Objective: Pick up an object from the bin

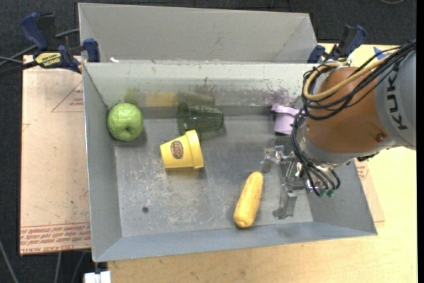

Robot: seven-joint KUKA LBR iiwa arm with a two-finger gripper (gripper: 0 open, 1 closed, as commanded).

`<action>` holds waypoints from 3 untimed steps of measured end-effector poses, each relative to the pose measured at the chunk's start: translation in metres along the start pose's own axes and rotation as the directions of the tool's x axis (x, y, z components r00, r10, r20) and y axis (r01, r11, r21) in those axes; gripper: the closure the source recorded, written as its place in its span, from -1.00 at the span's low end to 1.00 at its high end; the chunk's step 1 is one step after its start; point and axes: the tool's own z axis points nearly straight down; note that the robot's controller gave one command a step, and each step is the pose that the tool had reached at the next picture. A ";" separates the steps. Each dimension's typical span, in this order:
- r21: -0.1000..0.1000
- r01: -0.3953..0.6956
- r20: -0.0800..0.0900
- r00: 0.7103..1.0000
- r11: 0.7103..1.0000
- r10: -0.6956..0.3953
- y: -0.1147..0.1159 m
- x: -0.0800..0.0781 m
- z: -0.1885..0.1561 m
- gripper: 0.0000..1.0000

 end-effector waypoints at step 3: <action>-0.001 0.354 0.002 0.935 0.935 -0.354 0.022 -0.009 0.060 -1.00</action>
Offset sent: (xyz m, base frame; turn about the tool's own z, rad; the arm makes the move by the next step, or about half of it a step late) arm -0.0084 0.0279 -0.0673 -0.4318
